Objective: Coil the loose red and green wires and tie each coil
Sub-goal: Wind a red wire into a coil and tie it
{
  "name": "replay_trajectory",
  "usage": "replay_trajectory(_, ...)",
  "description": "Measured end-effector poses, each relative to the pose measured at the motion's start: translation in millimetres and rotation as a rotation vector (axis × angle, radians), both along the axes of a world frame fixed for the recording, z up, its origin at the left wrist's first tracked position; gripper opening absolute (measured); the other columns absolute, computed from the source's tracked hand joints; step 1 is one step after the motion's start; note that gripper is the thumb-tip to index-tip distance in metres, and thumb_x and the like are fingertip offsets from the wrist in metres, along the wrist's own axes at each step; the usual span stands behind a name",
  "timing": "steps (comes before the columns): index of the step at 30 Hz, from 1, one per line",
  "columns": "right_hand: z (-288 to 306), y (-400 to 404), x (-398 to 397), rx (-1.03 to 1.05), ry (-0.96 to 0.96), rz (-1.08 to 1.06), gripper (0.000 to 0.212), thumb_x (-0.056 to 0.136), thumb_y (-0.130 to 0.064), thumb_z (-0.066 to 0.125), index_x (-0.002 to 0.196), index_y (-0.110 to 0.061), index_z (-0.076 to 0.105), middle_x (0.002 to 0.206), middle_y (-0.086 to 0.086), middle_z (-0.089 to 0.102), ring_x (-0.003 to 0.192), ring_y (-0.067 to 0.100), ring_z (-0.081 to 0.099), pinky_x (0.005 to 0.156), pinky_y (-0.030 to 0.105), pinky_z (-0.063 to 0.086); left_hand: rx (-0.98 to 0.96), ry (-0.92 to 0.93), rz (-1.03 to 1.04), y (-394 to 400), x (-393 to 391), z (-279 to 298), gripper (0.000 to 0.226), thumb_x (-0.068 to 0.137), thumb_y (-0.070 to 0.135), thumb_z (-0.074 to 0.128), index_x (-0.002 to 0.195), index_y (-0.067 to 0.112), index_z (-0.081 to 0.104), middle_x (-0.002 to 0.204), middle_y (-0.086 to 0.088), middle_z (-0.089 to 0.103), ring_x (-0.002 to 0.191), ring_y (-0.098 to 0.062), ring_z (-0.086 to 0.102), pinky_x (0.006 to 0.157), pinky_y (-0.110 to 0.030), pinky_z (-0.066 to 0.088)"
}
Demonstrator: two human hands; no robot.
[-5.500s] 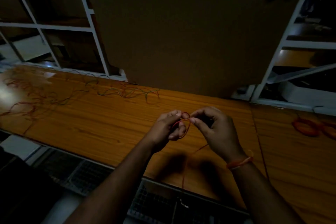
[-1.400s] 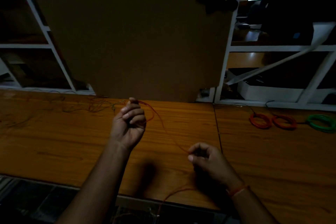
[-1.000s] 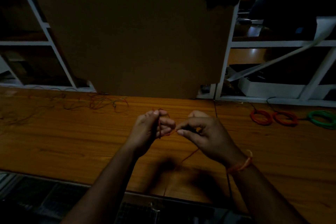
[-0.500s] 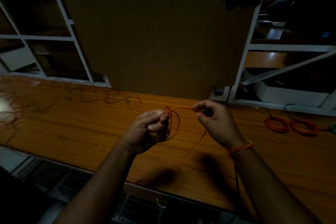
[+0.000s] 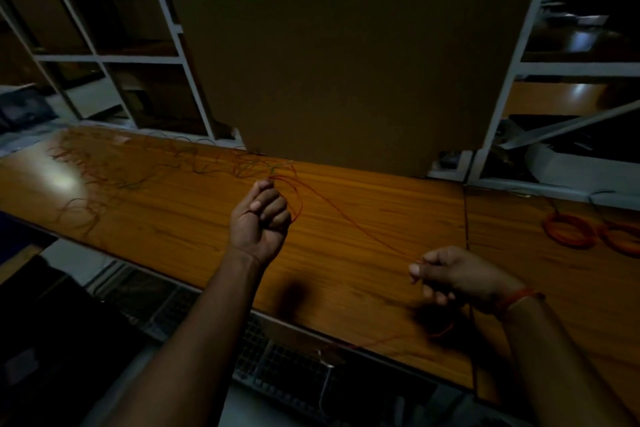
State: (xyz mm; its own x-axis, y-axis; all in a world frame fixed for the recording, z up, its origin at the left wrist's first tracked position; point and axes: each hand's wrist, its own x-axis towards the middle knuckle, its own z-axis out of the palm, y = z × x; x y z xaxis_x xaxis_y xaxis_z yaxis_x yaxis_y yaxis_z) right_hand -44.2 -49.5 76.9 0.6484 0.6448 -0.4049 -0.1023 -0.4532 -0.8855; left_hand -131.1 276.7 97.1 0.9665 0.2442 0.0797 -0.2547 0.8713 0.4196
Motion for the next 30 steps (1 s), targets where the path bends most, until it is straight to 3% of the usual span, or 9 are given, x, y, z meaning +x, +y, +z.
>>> replay_trajectory(6,11,-39,3,-0.025,0.038,0.011,0.042,0.086,-0.038,0.067,0.103,0.000,0.068,0.068,0.006,0.062,0.050,0.010,0.050,0.043,0.018,0.034,0.015,0.068,0.054,-24,2,-4,0.045,0.109,0.024,0.035,0.073,0.016,0.060,0.052,0.009,0.038,0.041,-0.003,0.028,0.038,-0.019,0.023)
replay_trajectory(9,12,-58,8,-0.013,0.047,0.013,0.051,0.082,-0.047,0.080,0.100,-0.001,0.069,0.068,0.007,0.061,0.049,0.011,0.048,0.043,0.020,0.032,0.023,0.086,0.037,-36,3,-7,0.040,0.110,0.024,0.035,0.077,0.016,0.057,0.052,0.010,0.038,0.041,-0.003,0.028,0.038,-0.019,0.023)
replay_trajectory(13,9,-76,14,0.052,0.041,-0.058,0.071,0.060,-0.055,0.082,0.102,0.000,0.068,0.069,0.006,0.058,0.048,0.011,0.043,0.044,0.022,0.030,0.044,0.110,0.007,-56,4,-9,0.035,0.110,0.024,0.034,0.082,0.016,0.054,0.052,0.009,0.038,0.041,-0.003,0.029,0.038,-0.019,0.023)
replay_trajectory(16,7,-81,16,0.100,0.040,-0.080,0.062,0.071,-0.051,0.086,0.103,0.000,0.067,0.069,0.005,0.056,0.048,0.010,0.039,0.046,0.024,0.026,0.064,0.129,-0.021,-71,4,-10,0.033,0.111,0.025,0.033,0.086,0.016,0.053,0.053,0.009,0.039,0.041,-0.003,0.029,0.038,-0.019,0.023)
replay_trajectory(22,8,-84,6,0.135,-0.014,-0.084,0.034,0.092,-0.032,0.064,0.106,0.000,0.067,0.065,0.000,0.054,0.048,0.009,0.039,0.047,0.024,0.028,0.095,0.144,-0.062,-98,3,-13,0.029,0.109,0.026,0.035,0.086,0.017,0.051,0.053,0.009,0.039,0.042,-0.003,0.030,0.040,-0.019,0.023)
replay_trajectory(26,3,-85,0,0.201,-0.131,-0.165,0.027,0.100,-0.027,0.057,0.101,-0.003,0.069,0.063,-0.001,0.049,0.051,0.010,0.038,0.048,0.024,0.029,-0.055,0.052,-0.099,-108,-3,-9,0.026,0.108,0.023,0.038,0.090,0.014,0.055,0.056,0.008,0.046,0.042,-0.004,0.040,0.039,-0.019,0.034)
replay_trajectory(30,-14,-86,-9,0.211,-0.264,-0.260,0.023,0.101,-0.023,0.057,0.095,-0.006,0.071,0.070,0.005,0.050,0.059,0.014,0.044,0.052,0.023,0.037,-0.201,-0.133,-0.253,-115,-7,10,0.025,0.109,0.021,0.041,0.096,0.008,0.057,0.062,0.002,0.056,0.048,-0.010,0.052,0.047,-0.021,0.039)
